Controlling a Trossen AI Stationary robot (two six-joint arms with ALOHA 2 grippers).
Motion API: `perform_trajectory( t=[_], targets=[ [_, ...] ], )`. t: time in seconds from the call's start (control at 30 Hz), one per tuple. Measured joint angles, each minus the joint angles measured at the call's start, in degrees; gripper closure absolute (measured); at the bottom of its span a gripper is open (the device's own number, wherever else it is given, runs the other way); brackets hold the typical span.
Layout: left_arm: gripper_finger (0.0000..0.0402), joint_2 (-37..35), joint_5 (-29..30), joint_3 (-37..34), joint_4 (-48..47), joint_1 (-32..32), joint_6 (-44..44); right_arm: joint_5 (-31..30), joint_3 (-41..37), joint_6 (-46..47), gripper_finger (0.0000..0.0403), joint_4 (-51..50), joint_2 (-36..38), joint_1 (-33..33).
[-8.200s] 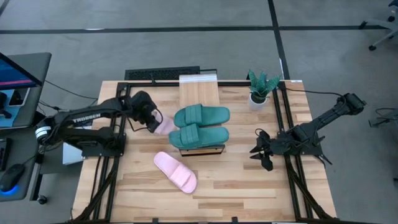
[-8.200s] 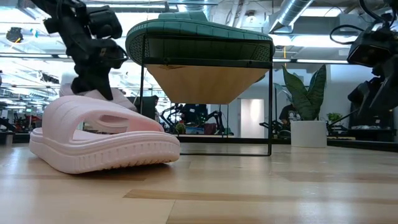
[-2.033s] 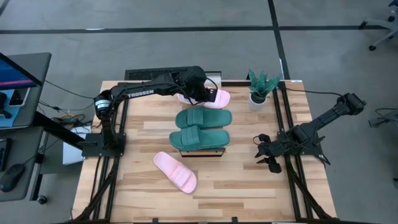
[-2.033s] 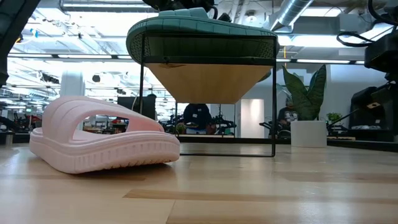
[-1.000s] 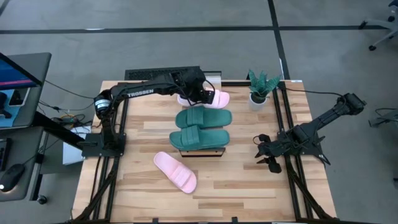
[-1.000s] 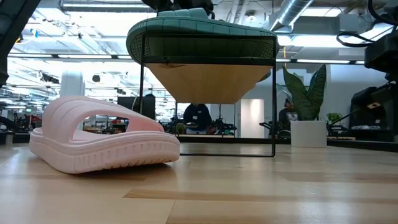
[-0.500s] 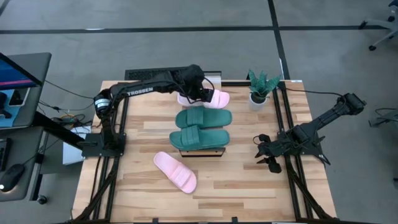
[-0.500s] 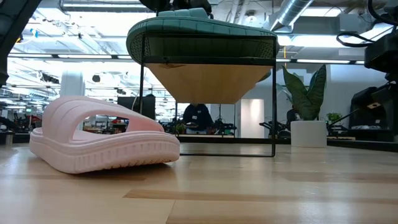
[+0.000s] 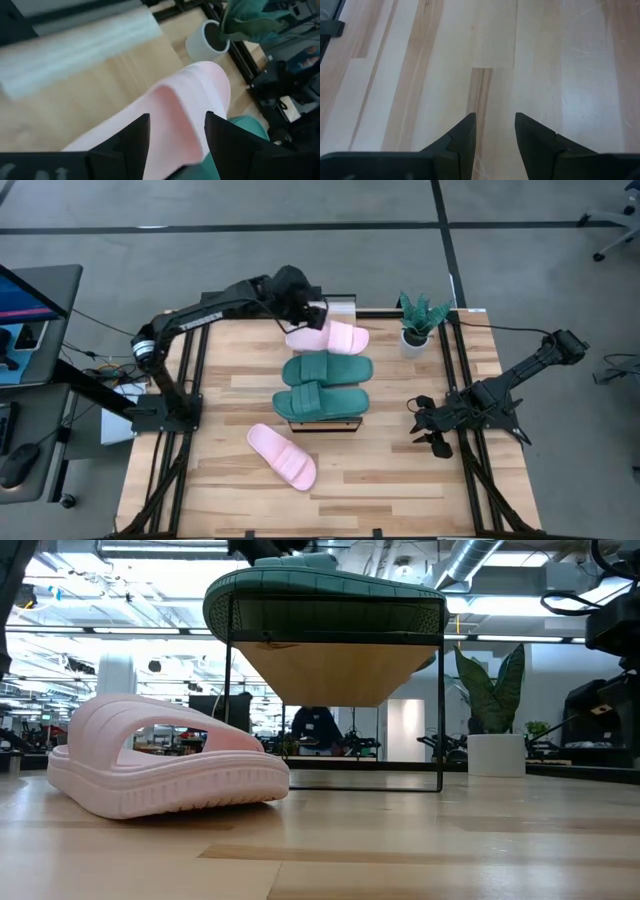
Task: Pick and place slides into the shelf
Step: Put the pink slide on the shelf
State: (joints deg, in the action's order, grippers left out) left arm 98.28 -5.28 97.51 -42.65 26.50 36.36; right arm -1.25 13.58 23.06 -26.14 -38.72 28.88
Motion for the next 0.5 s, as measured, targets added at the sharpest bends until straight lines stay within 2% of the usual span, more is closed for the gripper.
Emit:
perform_trajectory(
  t=[0.1, 0.27, 0.5],
  targets=[
    [0.0225, -3.92, 3.4, 0.0, -2.79, -0.02, -3.06, 0.02, 0.0, 0.01, 0.0274, -0.01, 0.0, 0.0],
    [0.0225, -11.51, 13.34, 0.04, -6.0, -1.21, -6.38, 0.01, 0.0, 0.01, 0.0274, -0.04, 0.0, 0.0],
    [0.0226, -19.47, 22.96, -0.21, -7.88, -6.6, -9.16, -0.01, 0.0, -0.12, 0.0274, 0.11, 0.0, 0.0]
  ],
)
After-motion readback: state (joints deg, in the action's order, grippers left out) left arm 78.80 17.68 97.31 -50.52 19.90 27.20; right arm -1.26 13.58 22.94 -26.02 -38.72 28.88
